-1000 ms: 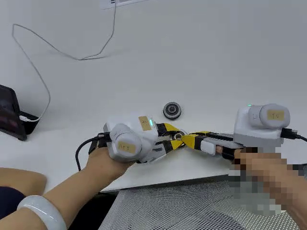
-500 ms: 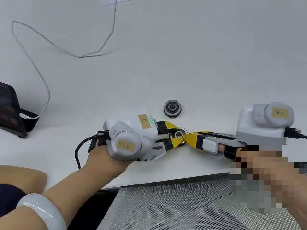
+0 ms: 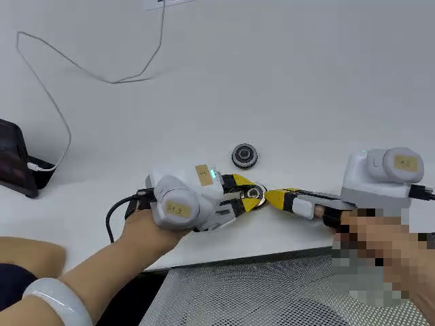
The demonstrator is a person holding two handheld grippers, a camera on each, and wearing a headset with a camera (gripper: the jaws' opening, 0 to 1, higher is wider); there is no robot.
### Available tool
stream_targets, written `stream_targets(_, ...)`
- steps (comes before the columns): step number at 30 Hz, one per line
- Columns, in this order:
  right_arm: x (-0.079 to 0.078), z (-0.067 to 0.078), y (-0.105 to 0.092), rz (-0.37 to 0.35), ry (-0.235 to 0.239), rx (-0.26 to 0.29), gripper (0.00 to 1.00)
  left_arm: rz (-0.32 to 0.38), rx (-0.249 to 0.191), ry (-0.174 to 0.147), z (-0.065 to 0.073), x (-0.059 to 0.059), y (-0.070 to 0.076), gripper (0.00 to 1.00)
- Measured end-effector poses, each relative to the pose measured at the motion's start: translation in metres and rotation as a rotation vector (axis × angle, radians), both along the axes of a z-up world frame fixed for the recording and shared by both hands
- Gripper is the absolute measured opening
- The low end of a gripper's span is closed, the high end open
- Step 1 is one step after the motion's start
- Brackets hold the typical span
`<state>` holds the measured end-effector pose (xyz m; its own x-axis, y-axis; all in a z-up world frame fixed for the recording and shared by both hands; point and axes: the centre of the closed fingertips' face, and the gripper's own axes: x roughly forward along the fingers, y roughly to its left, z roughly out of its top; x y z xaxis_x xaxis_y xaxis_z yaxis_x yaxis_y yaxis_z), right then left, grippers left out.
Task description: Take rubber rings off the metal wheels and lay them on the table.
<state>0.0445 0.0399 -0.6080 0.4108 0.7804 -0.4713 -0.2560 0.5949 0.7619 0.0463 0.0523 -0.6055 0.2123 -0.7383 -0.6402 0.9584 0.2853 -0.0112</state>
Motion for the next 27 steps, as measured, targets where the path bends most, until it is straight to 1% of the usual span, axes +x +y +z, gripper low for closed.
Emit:
stream_targets(3,0.0011,0.0011,-0.0003,-0.002,-0.004,-0.001,0.06,0.001,0.001,0.0,0.0,0.0001,0.0,0.13)
stream_targets(5,0.0018,0.0004,-0.002,0.004,-0.016,-0.017,0.04,0.001,0.0,0.0,-0.0002,0.0003,0.0001,0.13)
stream_targets(10,0.0024,0.0013,-0.001,0.009,-0.023,-0.023,0.03,0.003,-0.001,0.001,-0.0004,0.0005,0.0002,0.13)
stream_targets(12,0.0029,0.0014,-0.0002,0.007,-0.023,-0.023,0.03,0.003,0.0,0.0,-0.0007,0.0008,0.0005,0.12)
stream_targets(14,0.0029,0.0023,0.0032,0.01,-0.02,-0.014,0.06,0.004,-0.001,0.0,-0.0008,0.0009,0.0005,0.12)
stream_targets(15,0.0034,0.0021,0.0034,0.01,-0.022,-0.022,0.07,0.003,-0.001,0.0,-0.0007,0.0008,0.0005,0.12)
stream_targets(17,0.0037,0.0009,0.0011,0.024,-0.044,-0.053,0.04,0.003,0.0,0.0,-0.0006,0.0008,0.0005,0.12)
stream_targets(18,0.0041,0.0017,0.0008,0.021,-0.043,-0.046,0.04,0.003,-0.001,0.0,-0.0006,0.0008,0.0005,0.13)
stream_targets(21,0.0047,0.002,0.0008,0.037,-0.067,-0.064,0.02,0.003,-0.001,0.0,-0.0005,0.0008,0.0006,0.13)
stream_targets(27,0.0061,0.0021,0.0008,0.041,-0.087,-0.083,0.01,0.004,-0.001,-0.001,-0.0004,0.0008,0.0006,0.12)
